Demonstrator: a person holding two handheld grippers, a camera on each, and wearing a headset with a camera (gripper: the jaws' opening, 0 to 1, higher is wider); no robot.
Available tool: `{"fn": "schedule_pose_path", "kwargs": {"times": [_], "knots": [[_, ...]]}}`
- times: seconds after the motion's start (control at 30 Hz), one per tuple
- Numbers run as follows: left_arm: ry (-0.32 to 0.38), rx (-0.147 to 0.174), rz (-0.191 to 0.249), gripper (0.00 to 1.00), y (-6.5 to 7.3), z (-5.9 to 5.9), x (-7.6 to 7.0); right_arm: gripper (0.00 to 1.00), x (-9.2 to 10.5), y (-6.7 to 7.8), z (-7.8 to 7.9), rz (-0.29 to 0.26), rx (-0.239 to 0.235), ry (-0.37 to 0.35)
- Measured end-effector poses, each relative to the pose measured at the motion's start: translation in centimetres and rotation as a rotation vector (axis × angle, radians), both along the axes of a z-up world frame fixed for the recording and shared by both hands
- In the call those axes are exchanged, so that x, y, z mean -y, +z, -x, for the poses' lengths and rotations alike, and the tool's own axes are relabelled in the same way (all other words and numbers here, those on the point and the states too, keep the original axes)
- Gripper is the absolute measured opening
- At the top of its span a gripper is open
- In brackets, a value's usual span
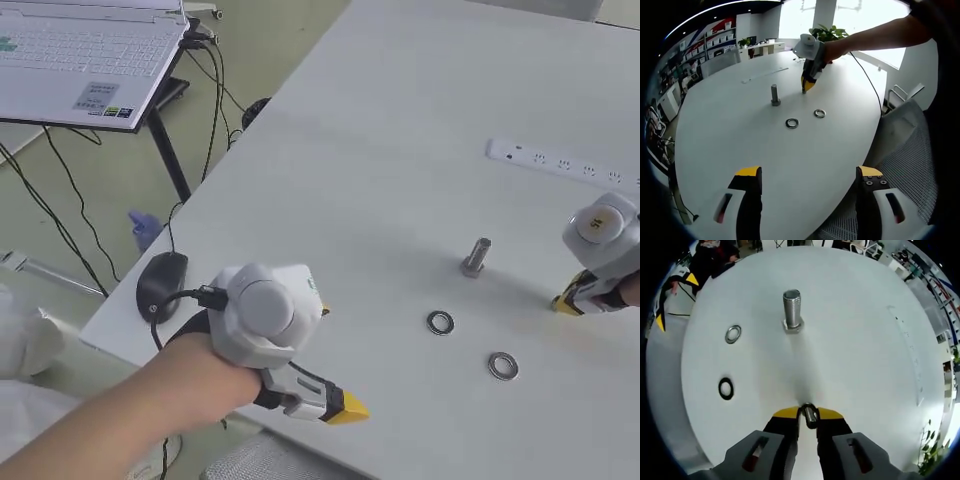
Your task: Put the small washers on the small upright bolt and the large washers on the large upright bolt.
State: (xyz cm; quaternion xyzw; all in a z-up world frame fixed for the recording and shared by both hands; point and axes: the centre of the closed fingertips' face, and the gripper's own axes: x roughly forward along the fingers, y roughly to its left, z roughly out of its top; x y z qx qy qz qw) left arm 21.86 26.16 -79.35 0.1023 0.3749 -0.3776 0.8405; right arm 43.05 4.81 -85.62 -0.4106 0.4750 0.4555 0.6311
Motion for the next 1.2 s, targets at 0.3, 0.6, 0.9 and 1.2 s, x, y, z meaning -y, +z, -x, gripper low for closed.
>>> {"fn": "schedule_pose_path", "kwargs": {"times": [0.3, 0.6, 0.9, 1.2], "knots": [[-0.001, 0.002, -0.007, 0.75, 0.0, 0.0, 0.0, 0.14, 0.0, 0.0, 0.1, -0.002, -0.002, -0.004], [0.005, 0.000, -0.019, 0.74, -0.1, 0.2, -0.4, 0.25, 0.2, -0.1, -0.1, -0.002, 0.007, 0.006], [0.003, 0.018, -0.008, 0.74, 0.6, 0.2, -0.1, 0.26, -0.1, 0.5, 0.0, -0.021, -0.007, -0.006], [0.021, 0.067, 0.021, 0.84, 1.8, -0.9, 0.4, 0.27, 0.2, 2.6, 0.0, -0.024, -0.004, -0.015]]}}
